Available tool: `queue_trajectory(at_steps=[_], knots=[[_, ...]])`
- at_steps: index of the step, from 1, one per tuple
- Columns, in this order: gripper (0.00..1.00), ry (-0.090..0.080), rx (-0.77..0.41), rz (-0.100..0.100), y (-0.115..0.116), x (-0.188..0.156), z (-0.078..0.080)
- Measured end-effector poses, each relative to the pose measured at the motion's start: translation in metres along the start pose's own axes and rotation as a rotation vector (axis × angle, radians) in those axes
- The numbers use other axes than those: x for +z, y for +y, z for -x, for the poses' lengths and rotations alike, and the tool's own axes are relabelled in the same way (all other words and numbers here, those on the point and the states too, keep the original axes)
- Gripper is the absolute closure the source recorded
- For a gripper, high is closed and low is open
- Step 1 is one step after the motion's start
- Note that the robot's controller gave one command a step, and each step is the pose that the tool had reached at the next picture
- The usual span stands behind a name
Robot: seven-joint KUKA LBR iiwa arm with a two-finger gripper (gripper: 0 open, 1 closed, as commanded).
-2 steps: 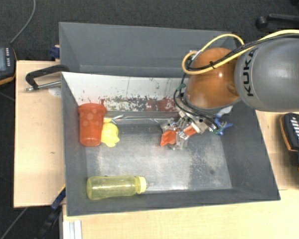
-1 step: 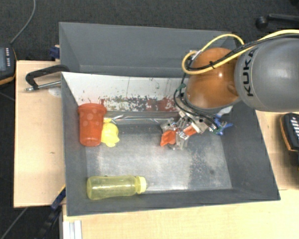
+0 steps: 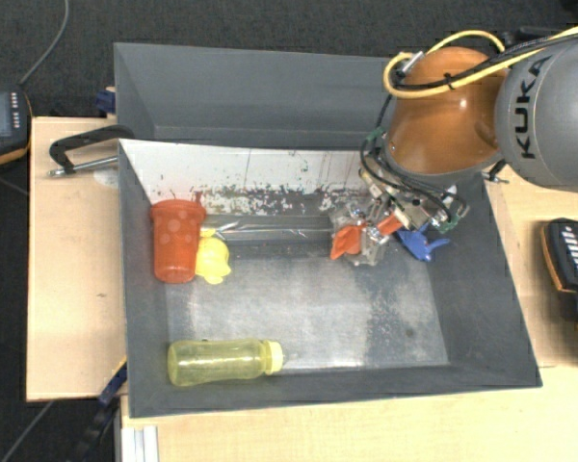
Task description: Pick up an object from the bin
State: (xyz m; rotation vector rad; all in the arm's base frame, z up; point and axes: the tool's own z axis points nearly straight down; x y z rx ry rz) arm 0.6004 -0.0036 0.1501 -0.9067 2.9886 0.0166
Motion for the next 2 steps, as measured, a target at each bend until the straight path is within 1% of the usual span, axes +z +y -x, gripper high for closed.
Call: queue_trajectory(at_steps=[1,2], knots=[[1.00,0.000,0.000,0.000,0.000,0.000,0.000],[1.00,-0.010,0.024,-0.004,0.012,-0.164,0.015]])
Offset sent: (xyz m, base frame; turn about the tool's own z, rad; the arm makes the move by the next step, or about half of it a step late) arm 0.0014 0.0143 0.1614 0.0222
